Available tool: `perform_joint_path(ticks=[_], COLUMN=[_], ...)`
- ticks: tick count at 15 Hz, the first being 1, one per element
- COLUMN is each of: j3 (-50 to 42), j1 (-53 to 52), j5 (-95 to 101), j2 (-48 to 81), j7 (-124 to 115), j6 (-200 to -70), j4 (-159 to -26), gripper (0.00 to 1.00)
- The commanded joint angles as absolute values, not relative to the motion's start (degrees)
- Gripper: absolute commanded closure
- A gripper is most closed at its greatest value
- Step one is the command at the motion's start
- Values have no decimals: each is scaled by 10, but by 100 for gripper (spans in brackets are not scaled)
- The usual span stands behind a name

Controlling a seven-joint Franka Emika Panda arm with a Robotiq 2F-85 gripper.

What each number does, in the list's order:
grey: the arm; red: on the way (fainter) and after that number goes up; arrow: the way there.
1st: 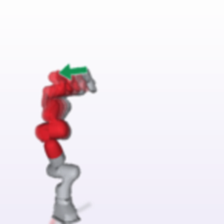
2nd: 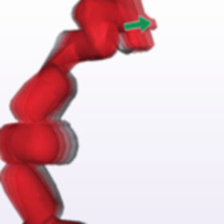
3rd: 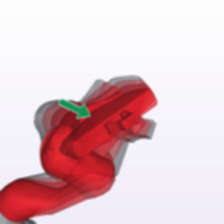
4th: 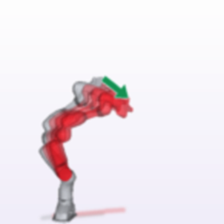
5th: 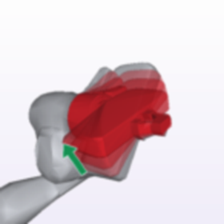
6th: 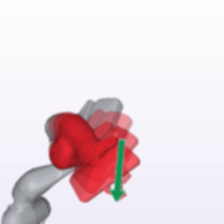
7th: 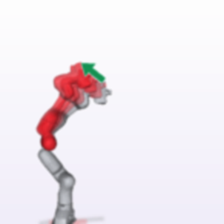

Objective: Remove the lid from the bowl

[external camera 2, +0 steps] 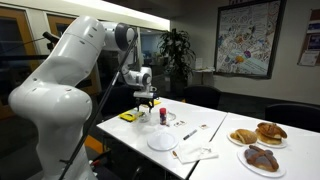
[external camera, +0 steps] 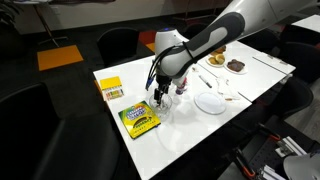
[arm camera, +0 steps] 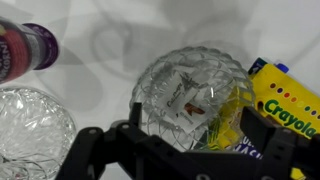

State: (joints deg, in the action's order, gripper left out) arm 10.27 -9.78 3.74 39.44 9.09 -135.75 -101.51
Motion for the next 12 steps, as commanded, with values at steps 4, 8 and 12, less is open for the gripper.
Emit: perform_joint_path(ticks=[4,8,12], j3=[91,85,83], j1=[-109,-113,-112], j5=[51,58,60], j2=[394,396,402], j7=[81,79,80], j6=[-1412,-1422,-1419], j4=[-1050,-1055,-1052], gripper=[0,0,0])
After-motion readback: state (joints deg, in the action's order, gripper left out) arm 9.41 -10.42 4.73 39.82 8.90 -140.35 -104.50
